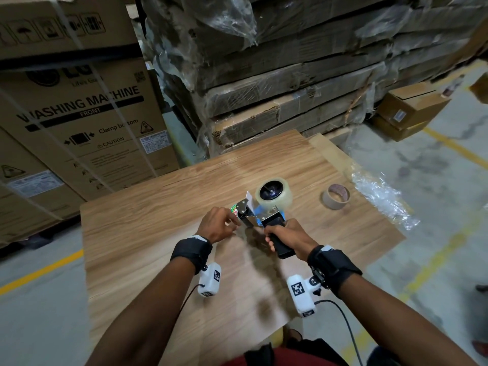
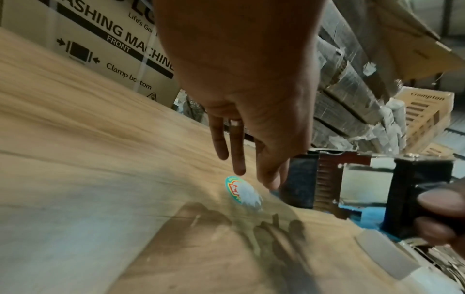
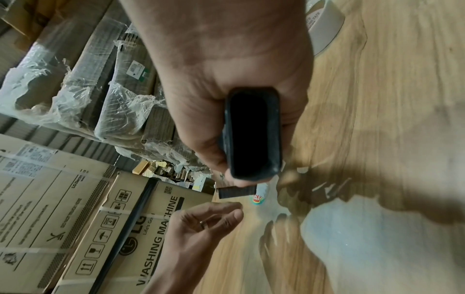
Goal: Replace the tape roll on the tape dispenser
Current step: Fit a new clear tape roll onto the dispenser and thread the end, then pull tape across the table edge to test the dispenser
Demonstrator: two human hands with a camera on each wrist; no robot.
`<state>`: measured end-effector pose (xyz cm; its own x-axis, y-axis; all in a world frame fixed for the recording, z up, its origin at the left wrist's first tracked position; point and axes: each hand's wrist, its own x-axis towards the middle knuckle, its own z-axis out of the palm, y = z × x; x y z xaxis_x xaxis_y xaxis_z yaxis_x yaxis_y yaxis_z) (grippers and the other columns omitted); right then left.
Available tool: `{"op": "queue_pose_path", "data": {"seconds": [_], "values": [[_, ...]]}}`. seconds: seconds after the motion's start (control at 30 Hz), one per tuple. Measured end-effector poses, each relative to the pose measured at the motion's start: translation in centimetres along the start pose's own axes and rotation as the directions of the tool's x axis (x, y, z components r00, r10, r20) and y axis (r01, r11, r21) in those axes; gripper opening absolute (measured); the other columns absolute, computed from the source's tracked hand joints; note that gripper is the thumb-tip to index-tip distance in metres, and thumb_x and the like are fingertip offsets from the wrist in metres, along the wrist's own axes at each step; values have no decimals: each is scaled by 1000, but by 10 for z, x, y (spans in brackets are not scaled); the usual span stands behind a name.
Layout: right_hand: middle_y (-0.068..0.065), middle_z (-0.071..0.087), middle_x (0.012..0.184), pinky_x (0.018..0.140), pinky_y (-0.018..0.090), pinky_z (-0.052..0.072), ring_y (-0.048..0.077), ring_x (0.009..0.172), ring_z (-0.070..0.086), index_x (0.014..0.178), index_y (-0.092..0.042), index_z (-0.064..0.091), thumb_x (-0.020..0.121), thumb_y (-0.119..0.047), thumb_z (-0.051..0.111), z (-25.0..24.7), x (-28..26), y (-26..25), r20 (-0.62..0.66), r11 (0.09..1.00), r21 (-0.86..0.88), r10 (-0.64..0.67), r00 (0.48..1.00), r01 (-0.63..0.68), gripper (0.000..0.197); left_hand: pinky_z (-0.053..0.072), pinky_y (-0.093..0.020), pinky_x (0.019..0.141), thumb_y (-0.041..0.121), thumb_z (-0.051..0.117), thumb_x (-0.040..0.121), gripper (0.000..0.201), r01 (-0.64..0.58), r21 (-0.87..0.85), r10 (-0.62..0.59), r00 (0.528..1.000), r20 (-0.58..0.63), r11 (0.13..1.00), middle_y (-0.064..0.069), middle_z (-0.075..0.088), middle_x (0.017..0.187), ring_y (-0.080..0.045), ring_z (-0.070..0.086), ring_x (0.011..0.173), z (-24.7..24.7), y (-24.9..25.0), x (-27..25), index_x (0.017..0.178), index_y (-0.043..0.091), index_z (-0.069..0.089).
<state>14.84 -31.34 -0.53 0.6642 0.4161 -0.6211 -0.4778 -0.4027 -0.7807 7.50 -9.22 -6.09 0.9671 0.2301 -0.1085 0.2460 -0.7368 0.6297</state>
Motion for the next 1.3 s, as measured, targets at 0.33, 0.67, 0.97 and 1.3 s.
{"op": "queue_pose_path", "data": {"seconds": [0.33, 0.67, 0.97, 1.3], "values": [[13, 66, 58, 48, 30, 52, 23, 45, 56, 70, -2, 68, 83, -5, 72, 19, -1, 30, -147, 985, -137, -123, 981, 103, 13, 50, -38, 70, 13, 66, 65, 11, -69, 193, 105, 977, -186, 979, 7, 74, 76, -31, 61, 73, 30, -12, -8, 66, 23, 71], [16, 70, 57, 45, 39, 56, 23, 42, 62, 73, 1, 63, 77, -42, 83, 36, -2, 76, -200, 936, -305, -243, 949, 176, 47, 49, -34, 68, 1, 65, 61, 29, 1, 170, 32, 981, -190, 985, 6, 72, 73, -27, 56, 84, 55, -31, -28, 76, 25, 73], [3, 60, 61, 44, 11, 38, 10, 50, 49, 66, -9, 55, 86, -33, 78, 42, -9, 96, -256, 894, -384, -343, 904, 230, 39, 51, -41, 75, 12, 57, 70, 22, -121, 221, 142, 986, -84, 968, 10, 74, 86, -30, 61, 93, 56, -44, -30, 78, 25, 73], [-3, 62, 63, 54, 30, 40, 13, 55, 52, 75, -20, 55, 89, -44, 70, 42, -9, 114, -127, 756, -598, -417, 900, 266, 32, 34, -53, 106, 45, 55, 70, 46, -114, 452, 104, 993, 46, 885, 0, 47, 154, -35, 43, 138, 51, -60, -61, 113, 41, 72]]}}
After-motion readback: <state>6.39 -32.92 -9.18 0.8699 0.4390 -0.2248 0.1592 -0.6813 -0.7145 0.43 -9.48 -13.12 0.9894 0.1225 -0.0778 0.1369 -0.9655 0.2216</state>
